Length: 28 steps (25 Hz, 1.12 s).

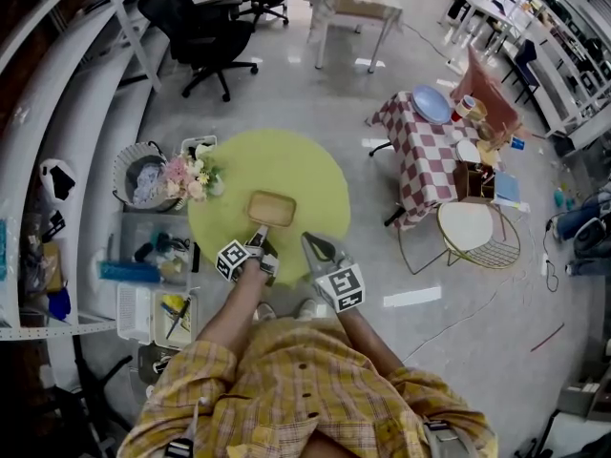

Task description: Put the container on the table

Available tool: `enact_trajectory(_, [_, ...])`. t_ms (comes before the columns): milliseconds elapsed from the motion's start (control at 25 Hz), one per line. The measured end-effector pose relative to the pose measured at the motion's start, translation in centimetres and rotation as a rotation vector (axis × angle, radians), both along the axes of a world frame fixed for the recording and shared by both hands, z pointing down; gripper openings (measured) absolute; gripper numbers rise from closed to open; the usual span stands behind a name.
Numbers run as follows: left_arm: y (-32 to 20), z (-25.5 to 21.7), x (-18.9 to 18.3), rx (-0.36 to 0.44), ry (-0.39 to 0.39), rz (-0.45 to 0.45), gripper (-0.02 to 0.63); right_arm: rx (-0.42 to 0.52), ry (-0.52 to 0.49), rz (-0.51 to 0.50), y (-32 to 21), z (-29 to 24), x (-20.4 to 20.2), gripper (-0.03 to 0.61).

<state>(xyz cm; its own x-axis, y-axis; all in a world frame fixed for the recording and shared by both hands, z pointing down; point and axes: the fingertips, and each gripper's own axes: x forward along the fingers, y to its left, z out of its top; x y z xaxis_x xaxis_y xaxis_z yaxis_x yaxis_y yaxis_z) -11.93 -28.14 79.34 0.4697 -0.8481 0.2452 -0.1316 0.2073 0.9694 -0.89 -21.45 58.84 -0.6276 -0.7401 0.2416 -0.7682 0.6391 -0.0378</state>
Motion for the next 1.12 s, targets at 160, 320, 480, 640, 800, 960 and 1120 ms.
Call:
enact_trajectory(160, [0.0, -1.1, 0.2, 0.026, 0.008, 0.007, 0.005, 0.001, -0.008, 0.005, 0.1, 0.0, 0.1, -0.002])
enact_trajectory(320, [-0.2, -2.7, 0.1, 0.063, 0.012, 0.022, 0.005, 0.0, -0.014, 0.013, 0.1, -0.3, 0.1, -0.002])
enact_trajectory(480, [-0.2, -4.4, 0.3, 0.114, 0.003, 0.047, 0.005, -0.007, -0.015, 0.021, 0.2, -0.2, 0.0, -0.002])
enact_trajectory(640, [0.0, -5.8, 0.4, 0.171, 0.004, 0.084, 0.005, -0.016, -0.029, 0.032, 0.3, -0.2, -0.1, -0.002])
enact_trajectory(800, [0.4, -7.2, 0.5, 0.234, -0.026, 0.118, 0.005, -0.031, -0.041, 0.044, 0.4, -0.2, 0.2, -0.002])
enact_trajectory(960, [0.9, -8.9, 1.1, 0.321, -0.067, 0.154, 0.005, -0.051, -0.067, 0.054, 0.8, 0.1, 0.7, -0.002])
enact_trajectory(1120, [1.2, -10.3, 1.8, 0.401, -0.106, 0.192, 0.005, -0.071, -0.095, 0.069, 0.7, 0.6, 1.1, -0.002])
